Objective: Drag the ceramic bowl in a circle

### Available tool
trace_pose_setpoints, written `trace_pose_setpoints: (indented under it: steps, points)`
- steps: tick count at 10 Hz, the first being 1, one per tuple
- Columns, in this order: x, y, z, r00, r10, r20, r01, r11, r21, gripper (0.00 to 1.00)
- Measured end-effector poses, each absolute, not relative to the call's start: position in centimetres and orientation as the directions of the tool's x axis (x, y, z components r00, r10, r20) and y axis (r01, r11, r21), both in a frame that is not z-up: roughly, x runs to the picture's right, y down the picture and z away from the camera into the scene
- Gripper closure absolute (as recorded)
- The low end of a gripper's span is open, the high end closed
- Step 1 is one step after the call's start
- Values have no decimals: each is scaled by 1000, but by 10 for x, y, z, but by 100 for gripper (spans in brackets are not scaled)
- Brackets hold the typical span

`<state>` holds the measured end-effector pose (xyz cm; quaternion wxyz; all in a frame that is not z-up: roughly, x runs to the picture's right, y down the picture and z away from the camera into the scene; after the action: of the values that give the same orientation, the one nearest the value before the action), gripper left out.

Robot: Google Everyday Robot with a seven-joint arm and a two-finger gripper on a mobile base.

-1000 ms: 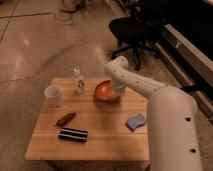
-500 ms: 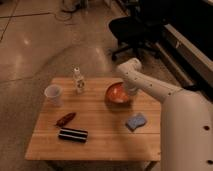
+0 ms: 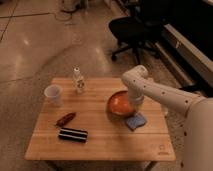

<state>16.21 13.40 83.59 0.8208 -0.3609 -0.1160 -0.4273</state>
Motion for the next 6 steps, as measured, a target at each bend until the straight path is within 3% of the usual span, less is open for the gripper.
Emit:
trace_pose_setpoints:
  steps: [3, 6]
  points:
    - [103, 172, 811, 496, -618, 610, 866, 308, -394, 100]
    - [44, 189, 814, 402, -620, 674, 915, 258, -309, 100]
